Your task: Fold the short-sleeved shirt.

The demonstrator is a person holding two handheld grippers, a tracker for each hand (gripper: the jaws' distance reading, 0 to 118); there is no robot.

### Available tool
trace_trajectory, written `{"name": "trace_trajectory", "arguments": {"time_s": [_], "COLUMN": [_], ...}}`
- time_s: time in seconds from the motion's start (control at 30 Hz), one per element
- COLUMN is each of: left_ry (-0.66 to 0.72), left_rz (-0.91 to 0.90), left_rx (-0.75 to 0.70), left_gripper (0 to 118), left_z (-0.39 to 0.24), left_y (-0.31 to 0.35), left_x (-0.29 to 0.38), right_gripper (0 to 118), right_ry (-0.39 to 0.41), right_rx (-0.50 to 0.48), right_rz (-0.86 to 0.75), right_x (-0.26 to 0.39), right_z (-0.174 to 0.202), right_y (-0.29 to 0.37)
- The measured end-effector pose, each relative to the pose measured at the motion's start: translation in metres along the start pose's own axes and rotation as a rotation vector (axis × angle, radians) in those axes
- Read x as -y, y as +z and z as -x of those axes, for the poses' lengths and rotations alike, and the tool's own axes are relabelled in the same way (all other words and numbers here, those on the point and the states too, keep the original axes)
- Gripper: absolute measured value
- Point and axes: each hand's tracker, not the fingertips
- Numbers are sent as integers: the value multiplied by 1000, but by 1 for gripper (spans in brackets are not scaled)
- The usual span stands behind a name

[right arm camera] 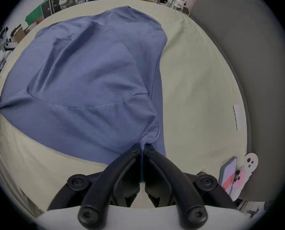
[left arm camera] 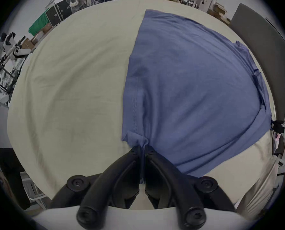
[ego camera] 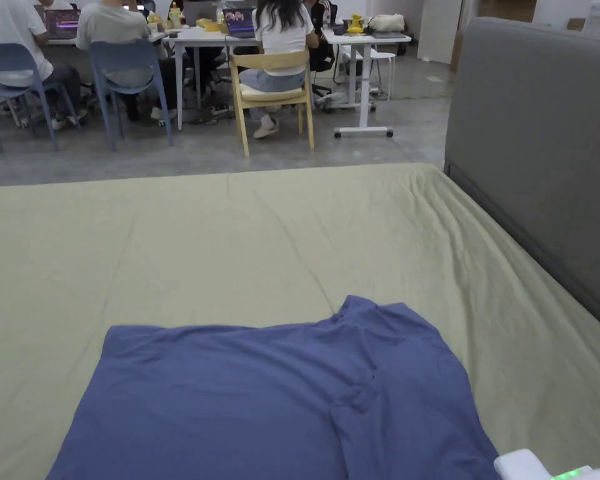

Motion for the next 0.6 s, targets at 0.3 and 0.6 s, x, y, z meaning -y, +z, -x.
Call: {"name": "trace_trajectory", "arguments": {"time_s": [0.3, 0.6], "left_ry": [162, 161], "left_rz": [-359, -288], "left_rx": [65, -17], "left_gripper": [118, 111], "left_z": [-4, -31], "left_y": [77, 99], "left_x": [10, 54], "right_gripper": [113, 101], "right_ry": [-189, -331], "right_rx": [-2, -159], "right_rz": [-181, -345], "right_x": [-9, 0], "right_z": [-27, -5], "right_y": [66, 130]}}
